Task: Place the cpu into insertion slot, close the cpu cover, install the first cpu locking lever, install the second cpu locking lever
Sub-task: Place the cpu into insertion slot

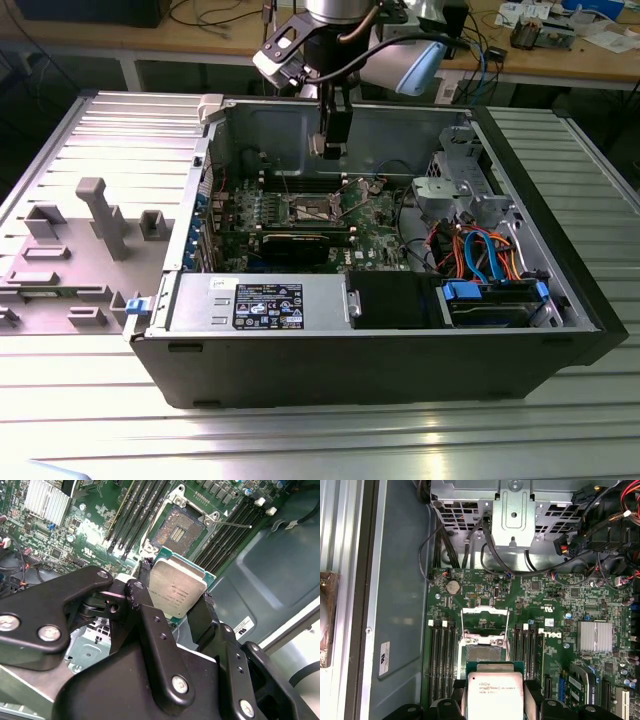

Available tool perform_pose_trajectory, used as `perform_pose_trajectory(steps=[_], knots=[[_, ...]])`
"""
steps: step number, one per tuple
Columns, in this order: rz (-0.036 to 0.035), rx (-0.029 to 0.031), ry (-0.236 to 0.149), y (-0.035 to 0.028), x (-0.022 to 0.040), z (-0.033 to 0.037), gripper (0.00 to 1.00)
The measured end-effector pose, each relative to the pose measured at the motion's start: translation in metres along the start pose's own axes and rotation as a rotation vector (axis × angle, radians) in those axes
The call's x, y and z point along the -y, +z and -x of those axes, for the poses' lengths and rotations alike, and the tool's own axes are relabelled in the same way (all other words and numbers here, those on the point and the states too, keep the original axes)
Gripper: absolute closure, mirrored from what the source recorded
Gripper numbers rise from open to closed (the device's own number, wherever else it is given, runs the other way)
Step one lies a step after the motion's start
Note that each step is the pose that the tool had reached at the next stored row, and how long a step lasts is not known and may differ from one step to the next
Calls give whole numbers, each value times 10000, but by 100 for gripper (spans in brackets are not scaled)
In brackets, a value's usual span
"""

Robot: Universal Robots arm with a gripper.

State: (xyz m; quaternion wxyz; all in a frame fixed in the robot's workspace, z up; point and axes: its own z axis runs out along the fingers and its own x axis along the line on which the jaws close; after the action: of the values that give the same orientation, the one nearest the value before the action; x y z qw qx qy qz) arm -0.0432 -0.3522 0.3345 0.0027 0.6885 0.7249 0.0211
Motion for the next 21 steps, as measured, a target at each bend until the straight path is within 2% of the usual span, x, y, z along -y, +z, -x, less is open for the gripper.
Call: perform_pose_trajectory(steps=[21], knots=[[0,1,0,51,2,1,45]])
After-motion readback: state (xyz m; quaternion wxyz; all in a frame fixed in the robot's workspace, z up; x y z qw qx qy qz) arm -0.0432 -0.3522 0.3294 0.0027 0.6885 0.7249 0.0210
